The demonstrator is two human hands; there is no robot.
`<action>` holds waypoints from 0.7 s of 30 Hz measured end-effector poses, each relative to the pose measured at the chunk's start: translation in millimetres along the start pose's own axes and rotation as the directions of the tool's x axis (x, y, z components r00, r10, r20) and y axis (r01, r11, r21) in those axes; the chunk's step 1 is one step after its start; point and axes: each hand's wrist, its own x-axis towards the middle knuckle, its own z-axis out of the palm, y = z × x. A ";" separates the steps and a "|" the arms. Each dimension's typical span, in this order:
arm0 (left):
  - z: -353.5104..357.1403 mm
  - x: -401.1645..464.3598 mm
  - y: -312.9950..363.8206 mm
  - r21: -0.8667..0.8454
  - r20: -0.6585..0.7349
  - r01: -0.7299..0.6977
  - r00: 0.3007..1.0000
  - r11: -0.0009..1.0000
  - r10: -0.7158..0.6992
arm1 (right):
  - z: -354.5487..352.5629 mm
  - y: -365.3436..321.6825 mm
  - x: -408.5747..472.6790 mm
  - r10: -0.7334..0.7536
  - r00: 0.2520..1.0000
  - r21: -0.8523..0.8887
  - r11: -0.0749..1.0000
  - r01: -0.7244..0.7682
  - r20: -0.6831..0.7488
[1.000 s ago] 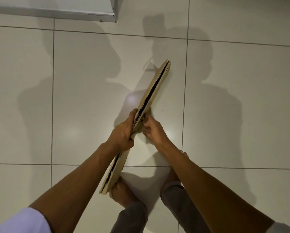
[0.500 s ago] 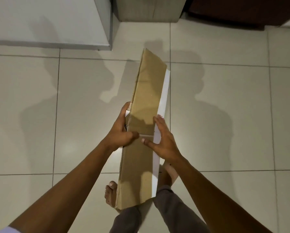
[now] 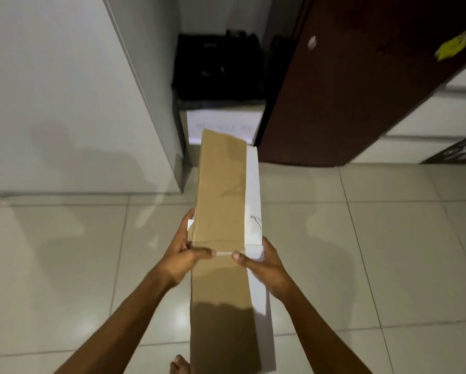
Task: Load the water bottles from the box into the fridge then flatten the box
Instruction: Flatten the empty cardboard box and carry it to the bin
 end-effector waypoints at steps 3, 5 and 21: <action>8.5 -32.3 72.8 -0.054 -0.047 -0.007 0.999 0.998 0.004 | -4.1 -73.9 -32.5 -0.033 0.998 -0.006 0.999 0.033 0.047; 13.4 -41.3 112.7 -0.074 -0.063 -0.029 0.998 0.997 0.024 | -9.7 -116.9 -46.9 -0.036 0.999 -0.021 0.999 0.037 0.036; 33.0 60.6 332.9 -0.188 -0.114 -0.091 0.991 0.978 0.071 | -70.0 -362.0 12.9 -0.206 0.978 -0.109 0.972 0.207 0.018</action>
